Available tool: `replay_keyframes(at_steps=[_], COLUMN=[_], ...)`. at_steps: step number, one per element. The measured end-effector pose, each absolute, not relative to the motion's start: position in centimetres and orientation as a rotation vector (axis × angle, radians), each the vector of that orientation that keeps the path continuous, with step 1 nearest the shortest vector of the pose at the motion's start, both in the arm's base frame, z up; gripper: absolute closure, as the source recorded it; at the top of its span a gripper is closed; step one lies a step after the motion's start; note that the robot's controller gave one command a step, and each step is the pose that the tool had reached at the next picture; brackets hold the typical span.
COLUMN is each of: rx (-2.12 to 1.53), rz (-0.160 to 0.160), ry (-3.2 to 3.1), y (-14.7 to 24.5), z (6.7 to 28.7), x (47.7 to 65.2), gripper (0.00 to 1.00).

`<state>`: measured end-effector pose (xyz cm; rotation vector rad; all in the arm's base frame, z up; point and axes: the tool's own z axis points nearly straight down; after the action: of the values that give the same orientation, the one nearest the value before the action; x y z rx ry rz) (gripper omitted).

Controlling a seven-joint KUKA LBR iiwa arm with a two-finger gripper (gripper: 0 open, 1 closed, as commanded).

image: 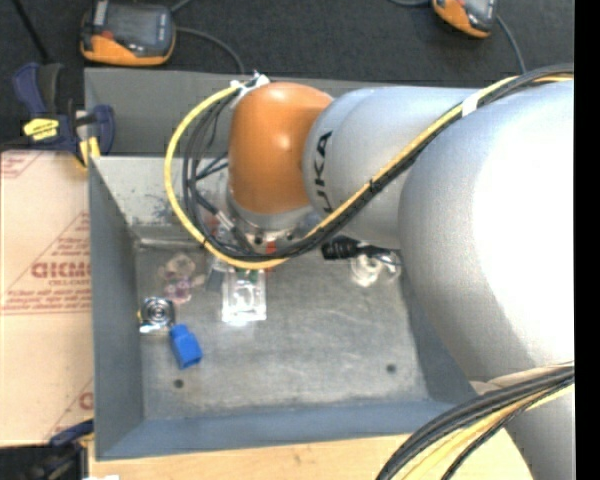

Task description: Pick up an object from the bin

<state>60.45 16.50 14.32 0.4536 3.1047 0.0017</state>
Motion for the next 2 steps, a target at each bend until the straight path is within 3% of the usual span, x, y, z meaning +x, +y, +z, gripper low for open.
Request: replay_keyframes(at_steps=[1, 2], rx=[0.040, 0.045], rz=[-0.001, 0.002], ry=[3.141, 3.140], y=[16.14, 16.17], z=[14.52, 14.53], x=[53.35, 53.42], gripper=[1.00, 0.00])
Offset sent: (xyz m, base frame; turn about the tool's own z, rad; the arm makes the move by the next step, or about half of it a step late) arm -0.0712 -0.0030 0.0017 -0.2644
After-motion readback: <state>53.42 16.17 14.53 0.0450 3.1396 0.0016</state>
